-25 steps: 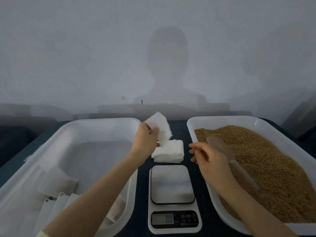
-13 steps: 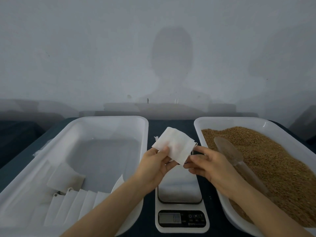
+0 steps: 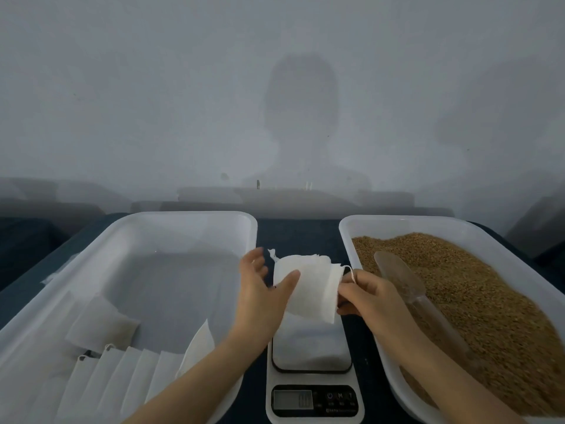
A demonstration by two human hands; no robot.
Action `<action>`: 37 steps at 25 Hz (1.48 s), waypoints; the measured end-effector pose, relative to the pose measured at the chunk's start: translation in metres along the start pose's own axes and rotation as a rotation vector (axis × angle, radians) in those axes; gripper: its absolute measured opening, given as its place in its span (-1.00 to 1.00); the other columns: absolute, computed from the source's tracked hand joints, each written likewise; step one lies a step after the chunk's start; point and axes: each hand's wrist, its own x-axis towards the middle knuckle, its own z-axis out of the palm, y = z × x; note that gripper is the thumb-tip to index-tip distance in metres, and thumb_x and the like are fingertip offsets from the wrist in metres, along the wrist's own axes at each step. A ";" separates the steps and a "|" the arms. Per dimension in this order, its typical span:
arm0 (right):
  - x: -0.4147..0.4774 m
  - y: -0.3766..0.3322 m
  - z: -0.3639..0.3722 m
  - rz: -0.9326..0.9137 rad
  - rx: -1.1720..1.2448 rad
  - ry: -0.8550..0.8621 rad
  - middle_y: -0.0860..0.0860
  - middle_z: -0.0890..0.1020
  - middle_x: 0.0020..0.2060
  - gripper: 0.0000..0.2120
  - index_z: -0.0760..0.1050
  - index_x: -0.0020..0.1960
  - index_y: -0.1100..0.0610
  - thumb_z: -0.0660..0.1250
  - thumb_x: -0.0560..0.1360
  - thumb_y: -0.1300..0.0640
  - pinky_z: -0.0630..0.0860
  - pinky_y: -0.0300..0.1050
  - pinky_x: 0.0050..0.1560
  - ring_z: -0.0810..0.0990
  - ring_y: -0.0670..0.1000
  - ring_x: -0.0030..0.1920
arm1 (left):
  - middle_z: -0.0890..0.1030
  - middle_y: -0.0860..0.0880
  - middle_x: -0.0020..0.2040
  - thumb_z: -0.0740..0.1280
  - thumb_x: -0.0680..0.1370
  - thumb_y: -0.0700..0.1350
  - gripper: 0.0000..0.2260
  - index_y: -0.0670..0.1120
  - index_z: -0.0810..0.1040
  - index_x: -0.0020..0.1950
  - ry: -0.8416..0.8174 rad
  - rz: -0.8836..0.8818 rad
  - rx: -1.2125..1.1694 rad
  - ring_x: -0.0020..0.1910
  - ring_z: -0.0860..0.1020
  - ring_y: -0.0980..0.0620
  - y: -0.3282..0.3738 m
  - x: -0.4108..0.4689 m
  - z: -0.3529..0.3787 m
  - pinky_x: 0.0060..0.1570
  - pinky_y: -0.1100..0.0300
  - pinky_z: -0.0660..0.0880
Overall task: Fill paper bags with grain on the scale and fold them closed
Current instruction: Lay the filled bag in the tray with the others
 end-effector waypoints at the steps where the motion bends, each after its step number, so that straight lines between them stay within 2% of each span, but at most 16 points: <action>1: -0.001 0.000 0.001 -0.040 -0.087 0.009 0.01 0.65 -0.30 -0.84 0.55 -0.24 0.18 0.28 0.50 0.22 0.62 -0.12 -0.15 0.64 -0.04 -0.23 | 0.48 0.24 0.10 0.37 0.53 -0.05 -0.77 0.14 0.44 0.15 0.024 0.123 0.097 0.04 0.51 0.20 0.001 -0.002 -0.001 -0.21 0.45 0.47; 3: -0.004 -0.001 0.005 -0.111 -0.211 0.023 0.04 0.61 -0.33 -0.85 0.52 -0.25 0.17 0.30 0.50 0.21 0.60 -0.08 -0.19 0.61 -0.02 -0.27 | 0.58 0.21 -0.13 0.34 0.53 0.02 -0.96 0.17 0.52 -0.11 -0.070 0.246 0.223 -0.13 0.56 0.22 0.003 -0.008 0.000 -0.20 0.42 0.47; 4: -0.005 -0.001 0.006 -0.139 -0.253 0.025 0.04 0.60 -0.34 -0.86 0.52 -0.24 0.17 0.31 0.50 0.20 0.57 -0.08 -0.21 0.60 -0.01 -0.27 | 0.60 0.21 -0.18 0.33 0.53 0.06 -0.93 0.15 0.55 -0.15 -0.148 0.247 0.242 -0.17 0.57 0.24 0.002 -0.011 0.002 -0.19 0.40 0.49; 7: -0.007 -0.001 0.009 -0.194 -0.355 -0.004 -0.07 0.54 -0.38 -0.89 0.53 -0.20 0.12 0.35 0.51 0.14 0.44 -0.31 -0.32 0.53 -0.17 -0.32 | 0.65 0.14 -0.21 0.33 0.51 0.11 -0.86 0.09 0.62 -0.13 -0.305 0.149 0.218 -0.20 0.62 0.18 -0.002 -0.013 0.007 -0.16 0.27 0.59; 11: -0.007 0.001 0.009 -0.184 -0.422 -0.013 -0.11 0.55 -0.39 -0.88 0.52 -0.23 0.07 0.36 0.49 0.13 0.42 -0.35 -0.30 0.52 -0.21 -0.33 | 0.69 0.04 -0.24 0.32 0.57 -0.08 -0.83 -0.02 0.66 -0.18 -0.322 0.040 0.132 -0.23 0.67 0.09 -0.002 -0.009 0.007 -0.29 0.26 0.59; 15: -0.007 0.002 0.006 -0.157 -0.414 0.138 -0.04 0.58 -0.39 -0.85 0.42 -0.20 0.03 0.37 0.47 0.19 0.50 -0.29 -0.32 0.56 -0.16 -0.36 | 0.67 0.03 -0.32 0.33 0.55 -0.09 -0.80 -0.06 0.59 -0.26 -0.300 0.028 0.182 -0.31 0.66 0.10 -0.001 -0.012 0.007 -0.36 0.29 0.56; 17: -0.008 0.001 0.005 -0.222 -0.458 0.161 -0.04 0.56 -0.40 -0.80 0.38 -0.18 0.00 0.36 0.47 0.24 0.49 -0.26 -0.35 0.55 -0.13 -0.36 | 0.66 0.01 -0.36 0.33 0.54 -0.09 -0.78 -0.07 0.56 -0.30 -0.301 0.029 0.204 -0.35 0.65 0.08 0.000 -0.013 0.007 -0.38 0.31 0.53; 19: -0.009 0.001 0.005 -0.341 -0.516 0.108 -0.06 0.56 -0.36 -0.77 0.48 -0.18 0.00 0.35 0.46 0.33 0.46 -0.30 -0.32 0.52 -0.14 -0.36 | 0.65 0.00 -0.37 0.33 0.54 -0.09 -0.77 -0.09 0.55 -0.31 -0.301 0.032 0.197 -0.37 0.64 0.07 0.001 -0.013 0.007 -0.39 0.30 0.51; 21: -0.009 0.002 0.007 -0.429 -0.566 0.036 -0.02 0.60 -0.23 -0.79 0.63 -0.10 0.12 0.35 0.44 0.40 0.46 -0.35 -0.21 0.53 -0.18 -0.26 | 0.65 0.00 -0.38 0.33 0.55 -0.09 -0.78 -0.09 0.56 -0.29 -0.294 0.041 0.181 -0.38 0.63 0.07 0.001 -0.013 0.007 -0.39 0.28 0.53; 25: -0.008 0.003 0.008 -0.413 -0.561 -0.003 -0.12 0.54 -0.19 -0.83 0.65 -0.02 0.15 0.36 0.46 0.33 0.40 -0.45 -0.20 0.51 -0.23 -0.24 | 0.62 0.03 -0.42 0.33 0.55 -0.09 -0.76 -0.06 0.53 -0.32 -0.331 0.092 0.215 -0.41 0.60 0.11 0.003 -0.015 0.007 -0.38 0.30 0.53; 29: -0.007 0.004 0.006 -0.352 -0.511 0.013 -0.17 0.54 -0.26 -0.94 0.64 -0.13 0.12 0.40 0.46 0.22 0.41 -0.40 -0.22 0.53 -0.18 -0.23 | 0.57 0.11 -0.44 0.31 0.56 -0.08 -0.74 0.01 0.48 -0.35 -0.380 0.202 0.296 -0.43 0.54 0.19 0.003 -0.018 0.006 -0.34 0.38 0.46; 32: -0.007 0.006 0.006 -0.352 -0.540 0.001 -0.13 0.51 -0.36 -0.80 0.57 -0.28 0.10 0.33 0.52 0.14 0.37 -0.36 -0.31 0.50 -0.15 -0.31 | 0.55 0.13 -0.42 0.27 0.59 -0.09 -0.72 0.03 0.47 -0.33 -0.395 0.278 0.274 -0.39 0.52 0.20 0.002 -0.019 0.007 -0.29 0.39 0.44; 34: -0.008 0.005 0.007 -0.357 -0.526 -0.020 -0.15 0.42 -0.45 -0.66 0.43 -0.40 0.00 0.30 0.55 0.14 0.32 -0.38 -0.36 0.46 -0.17 -0.38 | 0.53 0.15 -0.42 0.25 0.60 -0.10 -0.70 0.07 0.47 -0.34 -0.396 0.298 0.271 -0.38 0.51 0.20 0.001 -0.019 0.007 -0.26 0.36 0.45; 37: -0.008 0.004 0.007 -0.336 -0.512 -0.071 -0.16 0.42 -0.43 -0.61 0.37 -0.43 -0.10 0.31 0.54 0.15 0.34 -0.39 -0.33 0.47 -0.20 -0.36 | 0.53 0.16 -0.41 0.27 0.59 -0.08 -0.70 0.11 0.47 -0.35 -0.379 0.316 0.317 -0.38 0.51 0.20 -0.002 -0.018 0.007 -0.29 0.37 0.43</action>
